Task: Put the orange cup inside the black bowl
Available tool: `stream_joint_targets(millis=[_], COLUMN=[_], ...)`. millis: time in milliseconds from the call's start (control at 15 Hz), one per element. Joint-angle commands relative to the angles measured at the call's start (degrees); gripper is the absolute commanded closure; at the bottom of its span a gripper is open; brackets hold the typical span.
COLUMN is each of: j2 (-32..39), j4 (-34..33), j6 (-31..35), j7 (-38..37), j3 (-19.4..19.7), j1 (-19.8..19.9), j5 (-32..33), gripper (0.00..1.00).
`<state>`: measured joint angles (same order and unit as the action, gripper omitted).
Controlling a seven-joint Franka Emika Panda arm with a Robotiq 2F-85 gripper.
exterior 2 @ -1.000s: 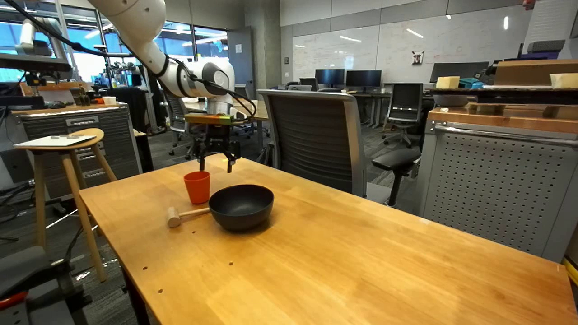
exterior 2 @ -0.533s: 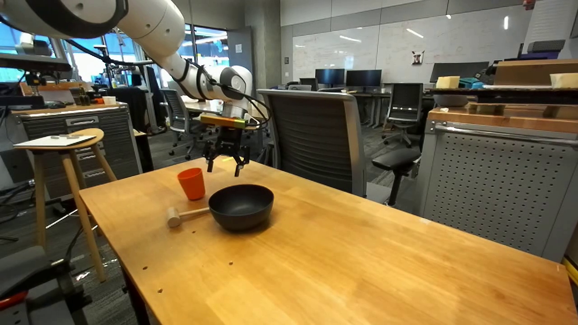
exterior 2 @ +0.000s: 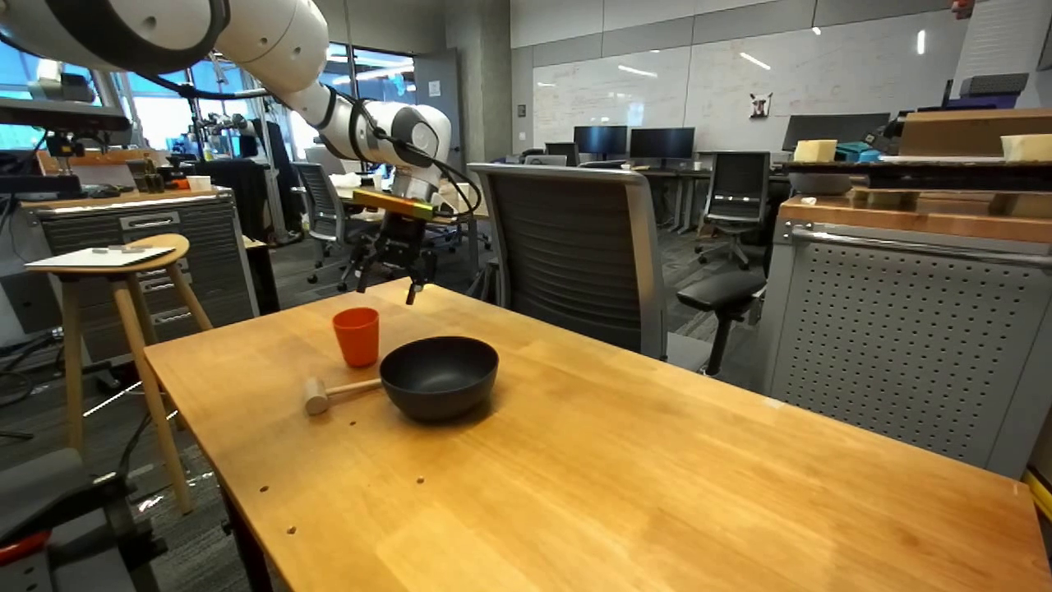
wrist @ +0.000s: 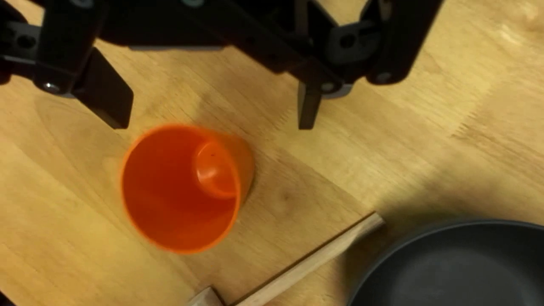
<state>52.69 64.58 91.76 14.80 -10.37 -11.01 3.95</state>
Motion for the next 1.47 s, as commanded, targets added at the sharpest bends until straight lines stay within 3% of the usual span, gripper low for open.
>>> stream_joint_targets(millis=[0, 1000, 1400], j2=[-1.99, -7.49, -8.88], j4=[-0.39, 11.91, 17.97], j6=[-2.13, 1.37, 5.74], j7=[1.05, 2.36, 1.57], j3=[-0.66, -1.44, -1.00], j1=[-0.24, 3.62, 3.78], j5=[-1.56, -7.11, -6.84], gripper=[0.00, 0.00, 0.00])
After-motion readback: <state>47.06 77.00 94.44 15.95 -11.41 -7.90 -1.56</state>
